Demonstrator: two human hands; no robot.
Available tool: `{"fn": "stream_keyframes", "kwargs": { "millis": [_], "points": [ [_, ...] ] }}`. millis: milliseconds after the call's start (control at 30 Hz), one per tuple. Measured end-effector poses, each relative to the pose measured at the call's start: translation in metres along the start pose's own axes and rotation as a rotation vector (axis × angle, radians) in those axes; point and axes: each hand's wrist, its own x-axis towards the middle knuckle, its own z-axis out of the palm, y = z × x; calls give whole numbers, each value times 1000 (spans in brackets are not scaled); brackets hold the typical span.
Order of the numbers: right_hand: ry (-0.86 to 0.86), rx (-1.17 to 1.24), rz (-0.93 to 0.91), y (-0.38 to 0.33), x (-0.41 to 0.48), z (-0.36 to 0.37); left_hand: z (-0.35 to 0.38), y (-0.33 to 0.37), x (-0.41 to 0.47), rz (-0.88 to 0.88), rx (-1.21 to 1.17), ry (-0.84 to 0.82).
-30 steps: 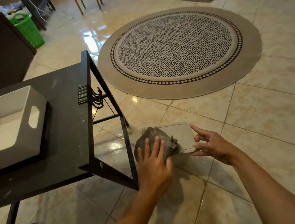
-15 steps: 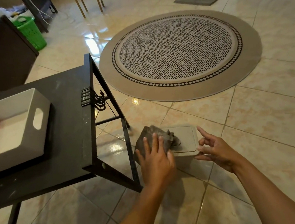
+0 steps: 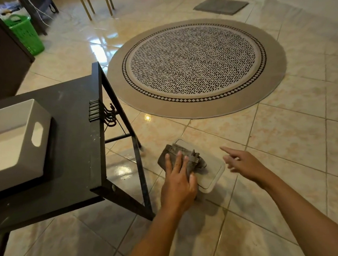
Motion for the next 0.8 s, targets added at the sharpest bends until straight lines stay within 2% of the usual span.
{"fn": "stream_keyframes", "kwargs": {
  "millis": [100, 167, 400, 567, 633, 733, 800],
  "points": [
    [-131, -73, -100, -9, 23, 10, -5, -3, 9, 37, -4, -33],
    [-174, -81, -100, -10, 31, 15, -7, -4, 15, 63, 11, -74],
    [-137, 127, -29, 3, 11, 33, -3, 9, 35, 114, 156, -161],
    [-123, 218, 26, 0, 0, 38, 12, 29, 27, -14, 220, -120],
    [-131, 202, 51, -1, -1, 38, 11, 35, 23, -13, 233, -111],
    [-70, 159, 76, -3, 1, 33, -10, 35, 24, 8, 163, 44],
    [2, 187, 110, -8, 5, 27, -22, 18, 35, -121, 77, 152]
  ]
}}
